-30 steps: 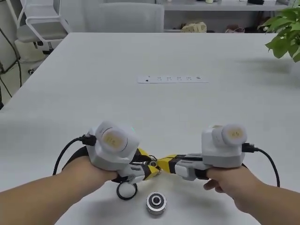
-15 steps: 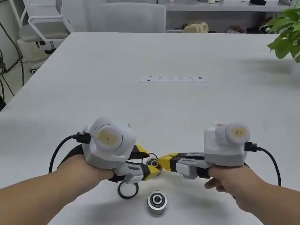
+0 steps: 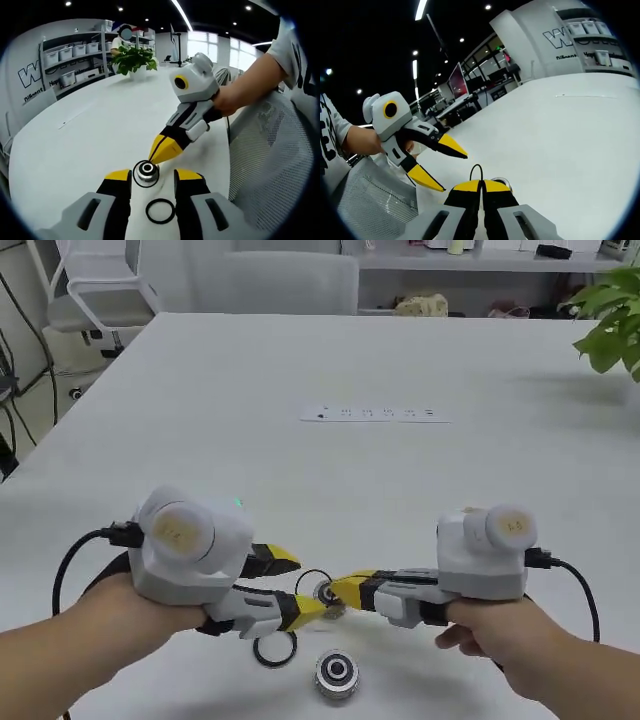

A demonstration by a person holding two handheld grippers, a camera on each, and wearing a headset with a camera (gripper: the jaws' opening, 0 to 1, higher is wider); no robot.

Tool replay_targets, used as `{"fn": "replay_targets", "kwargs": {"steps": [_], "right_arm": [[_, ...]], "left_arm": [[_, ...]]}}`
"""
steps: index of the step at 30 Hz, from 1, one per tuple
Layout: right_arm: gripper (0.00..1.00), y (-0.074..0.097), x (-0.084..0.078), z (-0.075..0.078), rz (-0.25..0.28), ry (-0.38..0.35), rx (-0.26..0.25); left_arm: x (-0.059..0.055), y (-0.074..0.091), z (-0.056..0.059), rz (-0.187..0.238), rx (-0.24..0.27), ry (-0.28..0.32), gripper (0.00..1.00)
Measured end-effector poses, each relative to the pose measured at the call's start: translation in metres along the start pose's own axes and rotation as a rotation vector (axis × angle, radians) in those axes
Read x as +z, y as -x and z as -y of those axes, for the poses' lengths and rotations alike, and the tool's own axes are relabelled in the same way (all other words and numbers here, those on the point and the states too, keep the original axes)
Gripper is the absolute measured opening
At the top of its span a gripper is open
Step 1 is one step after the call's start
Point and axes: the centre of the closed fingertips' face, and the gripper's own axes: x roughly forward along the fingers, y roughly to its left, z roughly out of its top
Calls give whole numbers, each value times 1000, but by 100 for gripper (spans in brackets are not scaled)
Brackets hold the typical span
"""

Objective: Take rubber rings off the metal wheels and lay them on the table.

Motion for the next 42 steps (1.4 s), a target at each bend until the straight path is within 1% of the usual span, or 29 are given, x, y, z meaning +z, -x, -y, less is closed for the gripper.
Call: {"fn": "replay_targets", "kwargs": {"steps": [9,14,22,25,29,32,42], "right_arm": [[0,-1,3,-8,9,-21,26],[0,-2,5,-13,15,-33,37],[0,-4,3,-20,9,-44,60],[0,-6,1,-23,-2,-41,67],[0,-8,-3,-26,-14,-42,76],[0,-10,-5,-29,-24,-45,86],[0,-16,-14,-37,-56,-61,106]], "left_arm": [[2,18,4,22,10,-8,34],[1,28,7,29,15,-13,37],[-2,44,6,43,35,3,39],[-6,49,3,38,49,-6,40],[-10,57,0,41,65,6,42],[-12,62,2,38,77,-2,43],[-17,74,6,44,89,17,47]]}}
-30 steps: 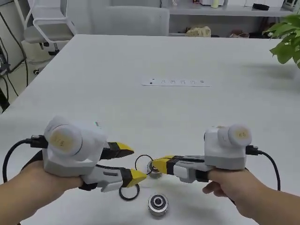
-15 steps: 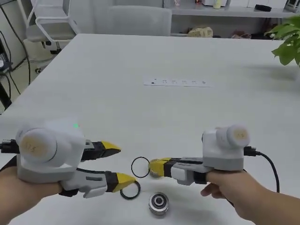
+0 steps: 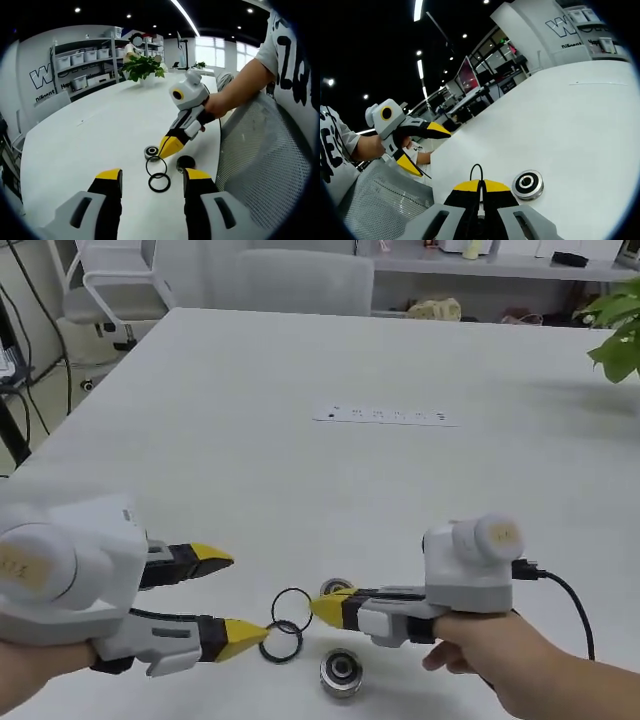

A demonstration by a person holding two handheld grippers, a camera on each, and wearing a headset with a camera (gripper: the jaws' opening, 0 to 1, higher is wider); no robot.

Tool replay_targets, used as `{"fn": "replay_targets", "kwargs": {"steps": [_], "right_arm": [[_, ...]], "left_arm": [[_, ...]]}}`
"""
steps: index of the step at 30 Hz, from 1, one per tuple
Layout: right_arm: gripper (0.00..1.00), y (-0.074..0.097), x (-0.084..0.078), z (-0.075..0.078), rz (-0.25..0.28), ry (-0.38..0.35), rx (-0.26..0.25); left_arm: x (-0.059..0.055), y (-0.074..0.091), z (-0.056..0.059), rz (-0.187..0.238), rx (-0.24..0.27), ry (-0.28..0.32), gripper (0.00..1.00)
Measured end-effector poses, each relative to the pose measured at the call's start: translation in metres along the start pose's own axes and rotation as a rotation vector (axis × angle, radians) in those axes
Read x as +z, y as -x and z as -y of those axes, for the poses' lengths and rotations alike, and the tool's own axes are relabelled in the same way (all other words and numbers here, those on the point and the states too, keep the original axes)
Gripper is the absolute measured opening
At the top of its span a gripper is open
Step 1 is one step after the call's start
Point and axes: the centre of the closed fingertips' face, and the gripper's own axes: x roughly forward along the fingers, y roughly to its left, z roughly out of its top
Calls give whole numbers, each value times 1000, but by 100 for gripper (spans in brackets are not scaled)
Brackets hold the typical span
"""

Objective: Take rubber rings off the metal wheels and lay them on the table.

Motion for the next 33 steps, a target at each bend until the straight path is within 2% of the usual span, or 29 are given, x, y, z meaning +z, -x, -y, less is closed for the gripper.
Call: {"fn": "replay_targets", "kwargs": {"steps": [16,23,33], "right_arm": [[0,-12,-18,-6,-65,-1,8],[0,-18,-25,-2,-92,10,-16],[0,-19,-28,5,-103,33,-49]], "left_arm": [[-7,12,5,2,16,20,48],[-9,12,4,2,22,27,48],[-9,10,7,3,11,32,48]]}}
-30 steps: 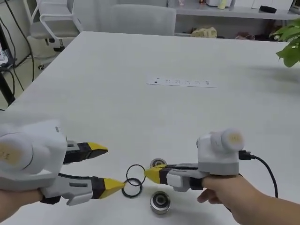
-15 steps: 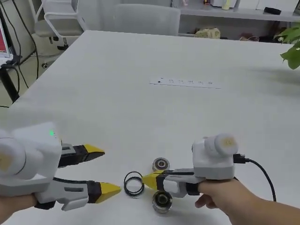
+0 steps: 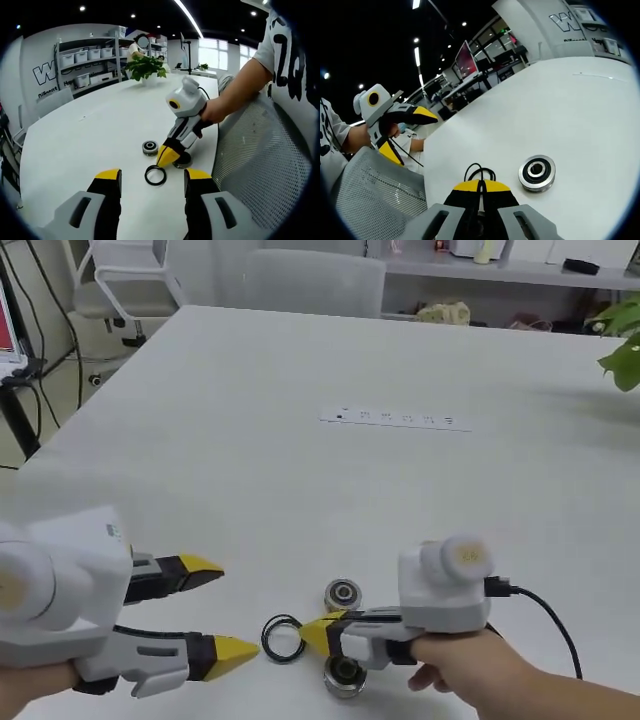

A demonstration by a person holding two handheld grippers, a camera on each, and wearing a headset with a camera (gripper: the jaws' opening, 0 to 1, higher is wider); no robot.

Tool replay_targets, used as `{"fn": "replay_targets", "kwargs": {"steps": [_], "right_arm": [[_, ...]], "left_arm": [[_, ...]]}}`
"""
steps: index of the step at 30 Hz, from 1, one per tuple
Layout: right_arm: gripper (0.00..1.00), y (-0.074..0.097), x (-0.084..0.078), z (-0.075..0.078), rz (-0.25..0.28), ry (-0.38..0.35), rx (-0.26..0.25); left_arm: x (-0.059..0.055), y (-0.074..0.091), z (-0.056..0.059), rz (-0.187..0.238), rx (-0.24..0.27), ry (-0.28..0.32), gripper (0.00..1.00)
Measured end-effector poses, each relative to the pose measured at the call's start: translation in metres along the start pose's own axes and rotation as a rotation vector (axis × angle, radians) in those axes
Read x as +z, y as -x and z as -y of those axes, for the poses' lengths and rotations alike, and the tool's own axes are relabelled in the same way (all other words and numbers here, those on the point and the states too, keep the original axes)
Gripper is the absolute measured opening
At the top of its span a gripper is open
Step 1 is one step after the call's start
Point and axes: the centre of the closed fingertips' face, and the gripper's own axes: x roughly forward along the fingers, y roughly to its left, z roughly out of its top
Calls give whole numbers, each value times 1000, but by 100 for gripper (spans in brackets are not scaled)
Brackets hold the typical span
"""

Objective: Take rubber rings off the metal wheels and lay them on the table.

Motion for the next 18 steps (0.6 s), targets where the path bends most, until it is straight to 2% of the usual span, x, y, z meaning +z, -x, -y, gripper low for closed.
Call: {"fn": "replay_targets", "kwargs": {"steps": [9,18], "right_arm": [[0,0,1,3,5,23,-19],[7,1,2,4,11,43,-24]], "left_arm": [[-2,0,2,-10,-4,0,48],[-1,1,1,-9,1,0,48]]}}
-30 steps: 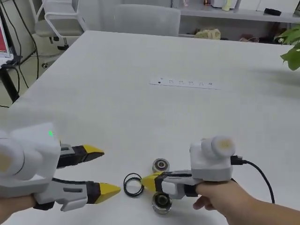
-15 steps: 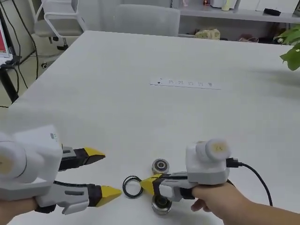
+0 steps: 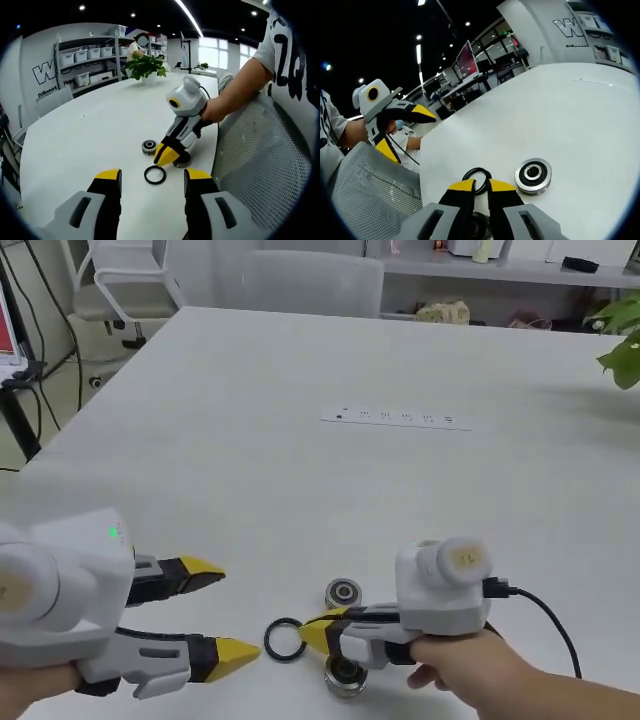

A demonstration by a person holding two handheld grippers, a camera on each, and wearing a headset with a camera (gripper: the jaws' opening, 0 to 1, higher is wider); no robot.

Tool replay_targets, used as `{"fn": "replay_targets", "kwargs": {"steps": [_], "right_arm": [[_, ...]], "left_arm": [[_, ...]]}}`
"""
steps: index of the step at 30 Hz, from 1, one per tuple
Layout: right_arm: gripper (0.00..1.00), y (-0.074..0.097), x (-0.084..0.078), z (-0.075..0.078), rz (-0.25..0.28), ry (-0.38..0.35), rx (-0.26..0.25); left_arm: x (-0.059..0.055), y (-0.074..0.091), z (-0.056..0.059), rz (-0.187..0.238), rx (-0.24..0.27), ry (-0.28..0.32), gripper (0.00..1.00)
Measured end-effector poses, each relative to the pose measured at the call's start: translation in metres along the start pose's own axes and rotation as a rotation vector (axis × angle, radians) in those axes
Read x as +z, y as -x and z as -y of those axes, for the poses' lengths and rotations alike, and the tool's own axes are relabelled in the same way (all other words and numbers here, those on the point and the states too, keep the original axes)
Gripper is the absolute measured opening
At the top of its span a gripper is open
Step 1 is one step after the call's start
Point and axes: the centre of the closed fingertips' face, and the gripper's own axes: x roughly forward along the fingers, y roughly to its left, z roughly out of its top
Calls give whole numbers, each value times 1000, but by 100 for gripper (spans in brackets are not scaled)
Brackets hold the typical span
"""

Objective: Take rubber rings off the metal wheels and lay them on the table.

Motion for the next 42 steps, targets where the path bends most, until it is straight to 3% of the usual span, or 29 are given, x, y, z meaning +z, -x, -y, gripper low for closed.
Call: {"fn": "replay_targets", "kwargs": {"steps": [12,20,28,42], "right_arm": [[15,14,16,-4,31,43,11],[19,34,38,-1,74,86,-12],[24,56,49,2,105,98,-36],[38,96,49,-2,109,188,-80]], "left_arm": [[6,1,0,10,2,-4,48],[11,4,2,22,-2,-12,48],[16,6,0,31,-2,-18,48],[19,7,-1,36,-5,-25,50]]}}
